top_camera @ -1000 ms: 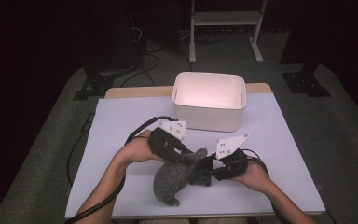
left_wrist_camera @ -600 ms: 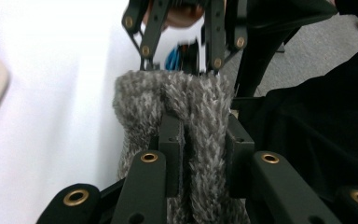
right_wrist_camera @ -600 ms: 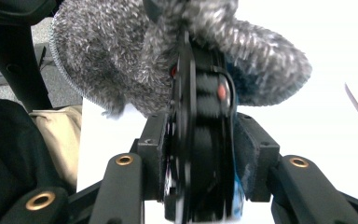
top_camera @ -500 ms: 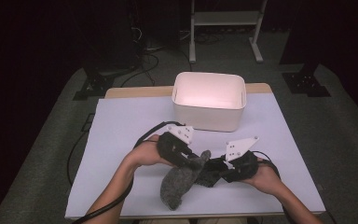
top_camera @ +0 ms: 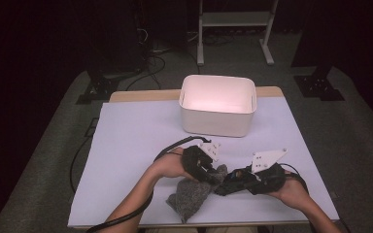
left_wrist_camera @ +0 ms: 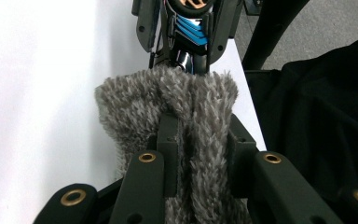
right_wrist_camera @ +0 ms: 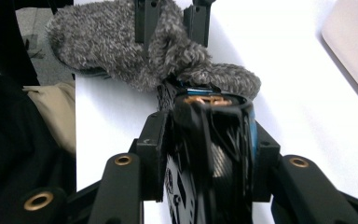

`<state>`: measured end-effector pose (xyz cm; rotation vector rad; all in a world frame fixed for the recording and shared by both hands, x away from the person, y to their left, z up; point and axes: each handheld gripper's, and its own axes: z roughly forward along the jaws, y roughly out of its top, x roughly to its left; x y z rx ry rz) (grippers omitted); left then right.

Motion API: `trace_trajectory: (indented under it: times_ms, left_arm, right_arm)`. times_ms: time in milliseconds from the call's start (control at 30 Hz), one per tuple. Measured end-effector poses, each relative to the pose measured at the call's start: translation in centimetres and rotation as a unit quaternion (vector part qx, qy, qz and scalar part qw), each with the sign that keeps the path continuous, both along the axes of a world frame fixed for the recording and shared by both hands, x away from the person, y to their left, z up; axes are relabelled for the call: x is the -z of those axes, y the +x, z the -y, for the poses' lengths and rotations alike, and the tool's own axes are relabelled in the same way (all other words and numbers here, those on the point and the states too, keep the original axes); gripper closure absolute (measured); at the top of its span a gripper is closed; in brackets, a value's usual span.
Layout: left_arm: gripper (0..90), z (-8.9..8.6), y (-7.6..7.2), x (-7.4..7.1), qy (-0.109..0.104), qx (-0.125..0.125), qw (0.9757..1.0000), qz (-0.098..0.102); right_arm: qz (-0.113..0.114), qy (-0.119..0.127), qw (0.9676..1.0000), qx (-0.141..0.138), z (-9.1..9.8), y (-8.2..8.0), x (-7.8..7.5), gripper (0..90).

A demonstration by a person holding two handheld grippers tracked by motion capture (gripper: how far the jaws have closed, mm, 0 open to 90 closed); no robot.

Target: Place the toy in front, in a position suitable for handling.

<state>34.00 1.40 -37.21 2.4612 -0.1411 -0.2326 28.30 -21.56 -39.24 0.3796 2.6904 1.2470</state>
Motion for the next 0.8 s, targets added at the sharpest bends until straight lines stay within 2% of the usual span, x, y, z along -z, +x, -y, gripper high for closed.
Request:
trace_trajectory:
  times_ms: [67, 200, 333, 500, 633, 800]
  left_arm:
    - [72.8, 0.3, 0.0, 0.0, 0.003, 0.002, 1.0, 0.004]
    - [72.9, 1.0, -0.1, -0.1, 0.013, 0.002, 0.9998, 0.012]
    - [73.2, 1.7, -0.2, -0.1, 0.018, 0.005, 0.9997, 0.015]
    - [73.4, 2.5, -0.5, -0.1, 0.021, 0.012, 0.9996, 0.012]
    - [73.5, 3.0, -0.6, -0.1, 0.025, 0.015, 0.9995, 0.015]
    - [73.8, 4.0, -1.0, 0.0, 0.032, 0.029, 0.9989, 0.016]
  right_arm:
    - [-0.003, 0.001, 1.0, -0.001, 0.4, -0.1, 0.2, 60.5]
    - [-0.017, 0.021, 0.9996, 0.008, 1.4, -0.4, 1.0, 60.5]
    - [-0.025, 0.025, 0.9993, 0.014, 2.1, -0.5, 1.6, 60.6]
    - [-0.031, 0.004, 0.9994, 0.017, 2.9, -1.0, 2.4, 60.0]
    - [-0.033, -0.004, 0.9993, 0.018, 3.2, -1.2, 2.8, 60.0]
    - [-0.042, -0.03, 0.9984, 0.021, 3.6, -1.4, 3.5, 59.8]
